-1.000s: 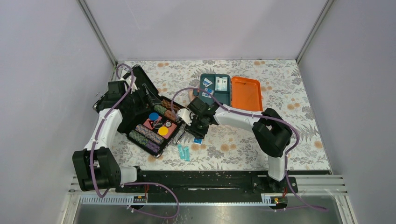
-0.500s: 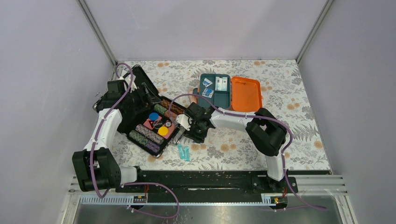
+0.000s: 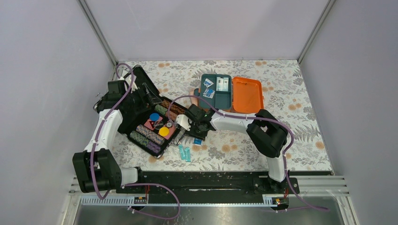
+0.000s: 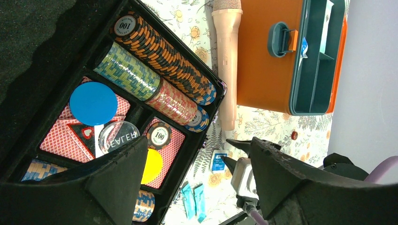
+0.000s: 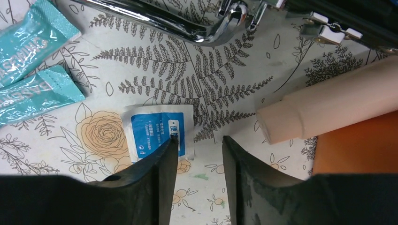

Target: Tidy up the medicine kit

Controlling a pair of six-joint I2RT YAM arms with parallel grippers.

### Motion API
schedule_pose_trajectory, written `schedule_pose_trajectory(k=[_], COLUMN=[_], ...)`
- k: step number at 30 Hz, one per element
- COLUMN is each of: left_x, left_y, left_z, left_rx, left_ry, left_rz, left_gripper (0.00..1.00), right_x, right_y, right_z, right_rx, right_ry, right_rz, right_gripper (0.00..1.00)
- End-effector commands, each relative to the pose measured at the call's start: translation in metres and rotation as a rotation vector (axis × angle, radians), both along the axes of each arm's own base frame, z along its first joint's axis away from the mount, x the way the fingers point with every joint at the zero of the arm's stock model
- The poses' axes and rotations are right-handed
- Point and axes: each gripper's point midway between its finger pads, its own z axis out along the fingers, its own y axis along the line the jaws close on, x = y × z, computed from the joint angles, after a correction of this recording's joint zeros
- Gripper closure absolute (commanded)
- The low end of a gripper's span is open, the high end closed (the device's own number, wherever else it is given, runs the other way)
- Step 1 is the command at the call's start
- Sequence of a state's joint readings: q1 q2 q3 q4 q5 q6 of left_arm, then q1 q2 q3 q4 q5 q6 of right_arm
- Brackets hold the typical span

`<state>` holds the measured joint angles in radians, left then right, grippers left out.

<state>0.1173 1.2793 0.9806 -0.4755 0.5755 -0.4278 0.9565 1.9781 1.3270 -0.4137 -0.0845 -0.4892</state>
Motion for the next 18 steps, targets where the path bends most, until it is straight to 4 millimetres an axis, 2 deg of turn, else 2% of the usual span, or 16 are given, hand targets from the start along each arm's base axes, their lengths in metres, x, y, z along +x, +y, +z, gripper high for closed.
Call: schedule_pose_trajectory(k=[1, 4, 12, 18], left_x=[0.009, 0.008, 0.006, 0.005], left_y=[-0.001, -0.001, -0.001, -0.002], left_z=[0.022, 0.022, 0.022, 0.023], left_rx=[-0.01, -0.011, -0.01, -0.012], left_ry=[-0.085, -0.086, -0.085, -0.086], left_rz=[-0.009, -0.01, -0.012, -0.012], left_gripper=[0.22, 0.22, 0.22, 0.22], right_x=[-0.006, -0.009, -0.023, -0.03], right_y=[-0.009, -0.005, -0.001, 0.009], right_z=[-0.001, 0.008, 0.012, 0.025], right_rx=[-0.041, -0.016, 0.025, 0.084], right_ry=[0.016, 0.031, 0.092, 0.132], right_rz=[-0.084, -0.097, -0.064, -0.079], right_gripper=[0.51, 0.47, 0.41, 0.4])
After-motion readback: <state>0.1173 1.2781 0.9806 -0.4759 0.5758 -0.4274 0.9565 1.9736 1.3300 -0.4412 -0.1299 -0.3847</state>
